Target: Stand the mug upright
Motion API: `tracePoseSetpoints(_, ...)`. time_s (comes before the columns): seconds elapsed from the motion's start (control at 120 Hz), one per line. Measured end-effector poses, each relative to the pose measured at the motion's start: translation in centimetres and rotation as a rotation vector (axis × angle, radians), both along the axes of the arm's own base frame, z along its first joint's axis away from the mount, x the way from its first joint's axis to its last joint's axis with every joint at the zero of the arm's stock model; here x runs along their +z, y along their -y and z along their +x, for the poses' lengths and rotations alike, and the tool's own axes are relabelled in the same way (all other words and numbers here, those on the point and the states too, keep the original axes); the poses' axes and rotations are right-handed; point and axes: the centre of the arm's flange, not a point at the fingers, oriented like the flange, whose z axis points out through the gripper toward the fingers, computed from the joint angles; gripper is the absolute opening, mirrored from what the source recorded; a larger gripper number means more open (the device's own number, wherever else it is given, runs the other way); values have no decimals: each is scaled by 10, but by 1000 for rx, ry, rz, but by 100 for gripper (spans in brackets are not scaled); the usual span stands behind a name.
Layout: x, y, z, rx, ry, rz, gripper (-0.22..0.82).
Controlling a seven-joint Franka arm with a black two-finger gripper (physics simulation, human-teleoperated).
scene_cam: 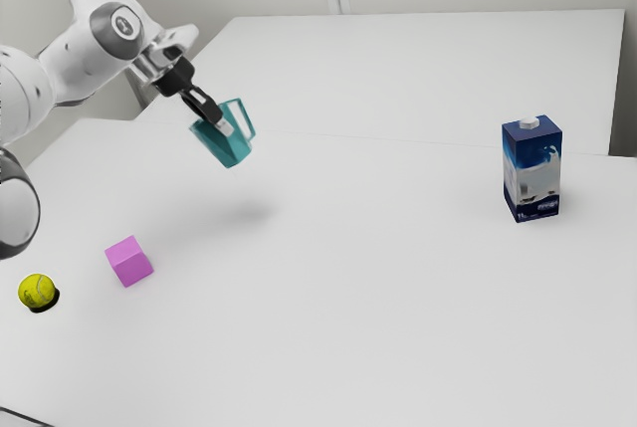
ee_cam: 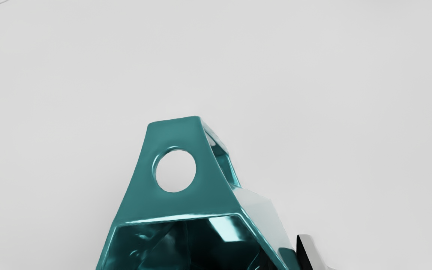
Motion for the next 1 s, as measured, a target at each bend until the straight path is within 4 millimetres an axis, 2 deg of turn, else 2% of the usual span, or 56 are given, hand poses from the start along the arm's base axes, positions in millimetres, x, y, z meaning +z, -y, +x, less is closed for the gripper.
tracePoseSetpoints(0.058, -5, 19, 9, -44, -5, 172, -17)
tracePoseSetpoints(0.133, -27, 34, 20, -64, -18, 328, -18)
tracePoseSetpoints(0.267, -61, 39, 19, -5, -35, 443, -18)
tracePoseSetpoints(0.575, -112, 41, 3, 224, -53, 421, -18)
tracePoseSetpoints(1.0, -146, 41, 3, 413, -97, 393, -18)
